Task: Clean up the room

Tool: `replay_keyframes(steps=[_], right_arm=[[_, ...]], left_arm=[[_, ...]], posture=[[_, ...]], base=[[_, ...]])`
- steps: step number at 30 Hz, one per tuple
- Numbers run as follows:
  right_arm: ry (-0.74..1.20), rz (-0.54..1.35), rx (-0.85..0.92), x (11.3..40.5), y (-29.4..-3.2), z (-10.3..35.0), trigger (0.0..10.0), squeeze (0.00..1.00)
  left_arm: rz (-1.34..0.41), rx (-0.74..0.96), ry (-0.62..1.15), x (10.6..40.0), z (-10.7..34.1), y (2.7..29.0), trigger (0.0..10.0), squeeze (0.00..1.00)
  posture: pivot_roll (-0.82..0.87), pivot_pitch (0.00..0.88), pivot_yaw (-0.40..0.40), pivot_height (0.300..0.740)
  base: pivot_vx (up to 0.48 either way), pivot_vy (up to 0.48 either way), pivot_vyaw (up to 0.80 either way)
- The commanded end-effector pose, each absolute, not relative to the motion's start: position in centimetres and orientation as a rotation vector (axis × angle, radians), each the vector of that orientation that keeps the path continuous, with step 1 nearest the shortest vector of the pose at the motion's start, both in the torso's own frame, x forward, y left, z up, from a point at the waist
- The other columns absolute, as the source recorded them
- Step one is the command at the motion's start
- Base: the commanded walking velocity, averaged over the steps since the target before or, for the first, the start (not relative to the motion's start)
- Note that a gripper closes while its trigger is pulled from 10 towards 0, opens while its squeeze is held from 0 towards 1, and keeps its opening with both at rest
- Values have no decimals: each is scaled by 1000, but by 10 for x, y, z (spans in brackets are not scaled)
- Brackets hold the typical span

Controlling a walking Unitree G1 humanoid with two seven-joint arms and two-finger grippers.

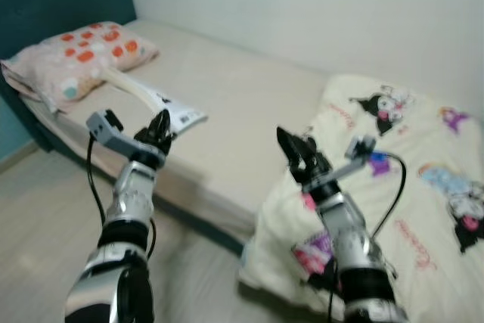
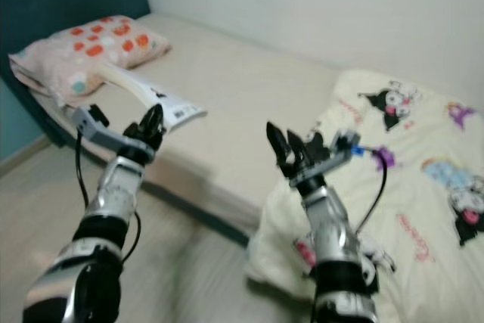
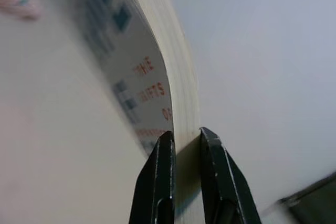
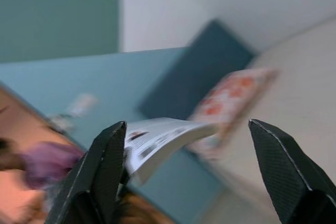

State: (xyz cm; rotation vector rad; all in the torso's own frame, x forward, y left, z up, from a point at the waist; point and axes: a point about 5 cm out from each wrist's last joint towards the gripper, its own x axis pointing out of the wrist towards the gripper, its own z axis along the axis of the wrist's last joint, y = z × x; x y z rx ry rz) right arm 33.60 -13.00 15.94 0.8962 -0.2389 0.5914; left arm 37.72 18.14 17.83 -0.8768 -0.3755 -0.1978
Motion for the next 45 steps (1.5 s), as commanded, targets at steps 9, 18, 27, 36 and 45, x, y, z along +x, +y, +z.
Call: replay_keyframes(steps=[9, 18, 27, 36, 45], right_arm=[[-252, 683, 1091, 327, -123, 167, 10000, 0], [-247, 809, 1226, 320, -107, 183, 10000, 0], [-257, 820, 1248, 318, -109, 192, 10000, 0], [-233, 768, 1241, 321, -111, 193, 10000, 0], [-200, 770, 1252, 321, -108, 193, 10000, 0]], left_arm=[[-444, -953, -583, 368, 216, 171, 10000, 0], [-786, -952, -642, 343, 227, 146, 10000, 0], [-881, -911, -607, 335, 221, 135, 10000, 0], [-1009, -857, -551, 320, 214, 120, 10000, 0], [-1066, -852, -542, 313, 213, 114, 10000, 0]], posture=[[-179, 102, -19, 740], [-180, 101, -24, 740], [-188, 99, -26, 740], [-189, 101, -29, 740], [-187, 99, -34, 740]], base=[[0, 0, 0], [0, 0, 0], [0, 0, 0], [0, 0, 0], [0, 0, 0]])
